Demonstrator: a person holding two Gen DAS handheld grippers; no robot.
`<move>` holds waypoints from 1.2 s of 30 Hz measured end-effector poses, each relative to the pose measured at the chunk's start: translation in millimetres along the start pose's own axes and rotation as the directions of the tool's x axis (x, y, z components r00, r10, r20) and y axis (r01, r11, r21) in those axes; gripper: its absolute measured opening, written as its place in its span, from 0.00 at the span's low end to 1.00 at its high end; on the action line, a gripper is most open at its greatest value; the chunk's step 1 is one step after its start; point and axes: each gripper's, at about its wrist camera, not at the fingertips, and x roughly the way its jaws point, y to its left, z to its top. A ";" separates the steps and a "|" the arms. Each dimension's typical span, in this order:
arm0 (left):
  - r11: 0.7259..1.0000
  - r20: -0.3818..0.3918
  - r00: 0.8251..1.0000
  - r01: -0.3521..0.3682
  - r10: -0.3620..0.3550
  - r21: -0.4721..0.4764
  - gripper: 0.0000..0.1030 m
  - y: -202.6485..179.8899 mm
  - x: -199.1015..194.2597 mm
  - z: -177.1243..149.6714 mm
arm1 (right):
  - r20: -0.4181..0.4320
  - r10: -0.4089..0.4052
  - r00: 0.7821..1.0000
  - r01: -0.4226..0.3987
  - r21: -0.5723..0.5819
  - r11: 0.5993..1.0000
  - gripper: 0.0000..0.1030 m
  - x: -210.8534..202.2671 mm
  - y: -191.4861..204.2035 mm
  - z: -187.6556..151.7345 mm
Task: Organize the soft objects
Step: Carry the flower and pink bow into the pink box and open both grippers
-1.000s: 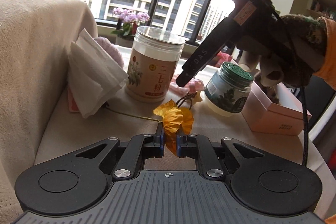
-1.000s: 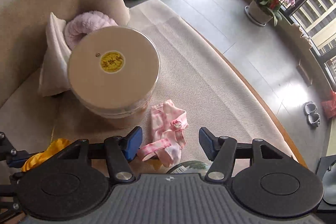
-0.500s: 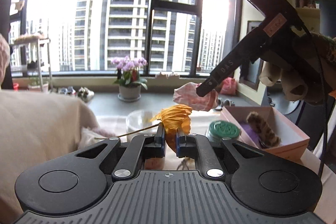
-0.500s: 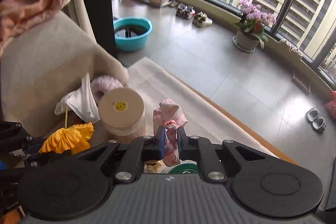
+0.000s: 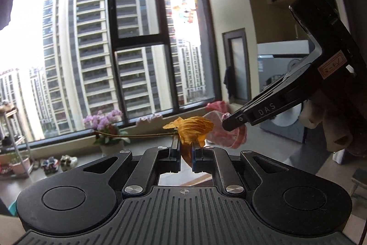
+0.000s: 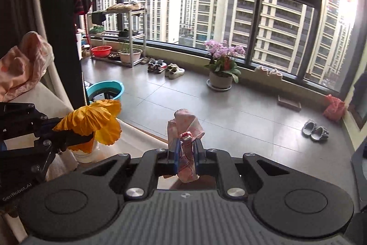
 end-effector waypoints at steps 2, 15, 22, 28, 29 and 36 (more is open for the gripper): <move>0.998 -0.009 0.999 0.047 -0.047 0.035 0.11 -22.4 17.6 3.5 | -0.005 -0.028 1.000 0.028 0.032 0.999 0.12 -5.5 -20.7 -9.5; 0.912 -0.250 0.878 0.379 -0.408 -0.156 0.11 -52.5 111.7 -67.6 | -0.069 -0.022 0.997 0.033 0.176 0.984 0.12 9.5 -75.9 -65.8; 0.901 -0.382 0.819 0.353 -0.428 -0.252 0.15 -37.5 147.4 -115.4 | -0.226 0.044 0.973 0.004 0.208 0.978 0.12 73.8 -65.1 -101.7; 0.929 -0.449 0.820 0.255 -0.355 -0.269 0.18 -23.2 153.1 -121.5 | -0.376 -0.012 0.927 0.081 0.167 0.983 0.12 120.7 -50.8 -130.8; 0.936 -0.444 0.832 0.230 -0.332 -0.268 0.18 -19.4 151.7 -119.9 | -0.395 -0.024 0.918 0.096 0.165 0.982 0.12 125.3 -49.5 -134.6; 0.936 -0.418 0.844 0.251 -0.336 -0.246 0.18 -16.9 129.0 -109.8 | -0.388 -0.093 0.917 0.172 0.174 0.970 0.34 118.4 -56.6 -136.0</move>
